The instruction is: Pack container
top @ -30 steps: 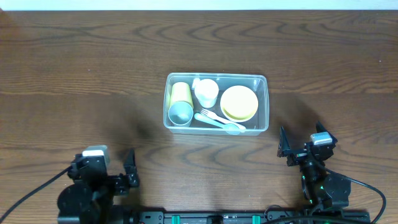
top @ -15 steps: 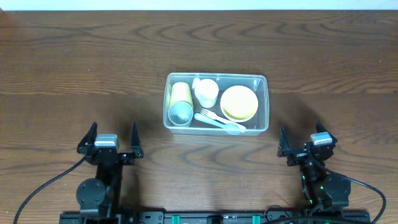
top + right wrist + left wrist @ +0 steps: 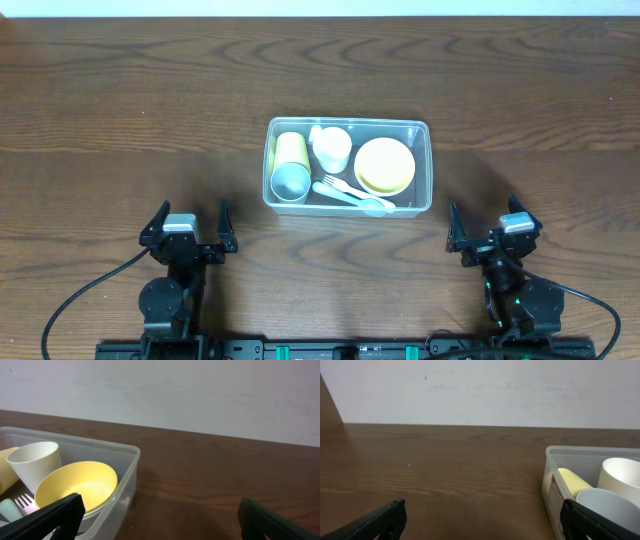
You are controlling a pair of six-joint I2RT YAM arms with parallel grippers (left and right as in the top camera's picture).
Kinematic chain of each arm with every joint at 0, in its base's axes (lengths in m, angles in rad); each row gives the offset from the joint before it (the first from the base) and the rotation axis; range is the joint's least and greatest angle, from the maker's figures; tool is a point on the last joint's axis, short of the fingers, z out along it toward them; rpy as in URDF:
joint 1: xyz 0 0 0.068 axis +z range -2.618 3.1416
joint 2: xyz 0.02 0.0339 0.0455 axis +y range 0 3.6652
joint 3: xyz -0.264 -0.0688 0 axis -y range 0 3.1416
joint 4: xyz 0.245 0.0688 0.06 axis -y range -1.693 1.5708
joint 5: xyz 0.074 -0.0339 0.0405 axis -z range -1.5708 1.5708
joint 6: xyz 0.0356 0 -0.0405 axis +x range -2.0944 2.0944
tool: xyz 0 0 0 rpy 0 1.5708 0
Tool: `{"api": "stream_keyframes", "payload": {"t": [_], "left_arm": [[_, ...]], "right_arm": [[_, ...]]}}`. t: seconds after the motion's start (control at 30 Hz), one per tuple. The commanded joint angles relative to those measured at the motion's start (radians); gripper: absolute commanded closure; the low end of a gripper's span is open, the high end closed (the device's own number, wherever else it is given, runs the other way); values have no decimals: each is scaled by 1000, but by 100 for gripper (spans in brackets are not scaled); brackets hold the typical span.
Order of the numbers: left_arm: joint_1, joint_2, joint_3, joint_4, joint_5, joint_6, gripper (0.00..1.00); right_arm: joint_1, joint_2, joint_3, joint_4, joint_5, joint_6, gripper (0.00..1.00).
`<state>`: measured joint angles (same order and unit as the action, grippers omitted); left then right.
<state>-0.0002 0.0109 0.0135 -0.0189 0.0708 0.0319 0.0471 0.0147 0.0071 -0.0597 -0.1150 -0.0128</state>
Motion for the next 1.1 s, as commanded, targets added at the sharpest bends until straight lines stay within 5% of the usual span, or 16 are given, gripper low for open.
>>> {"api": "stream_keyframes", "payload": {"t": [0.0,0.2,1.07], "left_arm": [[3,-9,-10,-47,16,-41,2],[3,-9,-10,-46,16,-124,2],[4,-7,-10,-45,16,-123,2]], "right_arm": [[-7,-4,-2,-4,6,-15,1],[-7,-4,-2,-4,6,-15,1],[-7,-4,-2,-4,6,-15,1]]}}
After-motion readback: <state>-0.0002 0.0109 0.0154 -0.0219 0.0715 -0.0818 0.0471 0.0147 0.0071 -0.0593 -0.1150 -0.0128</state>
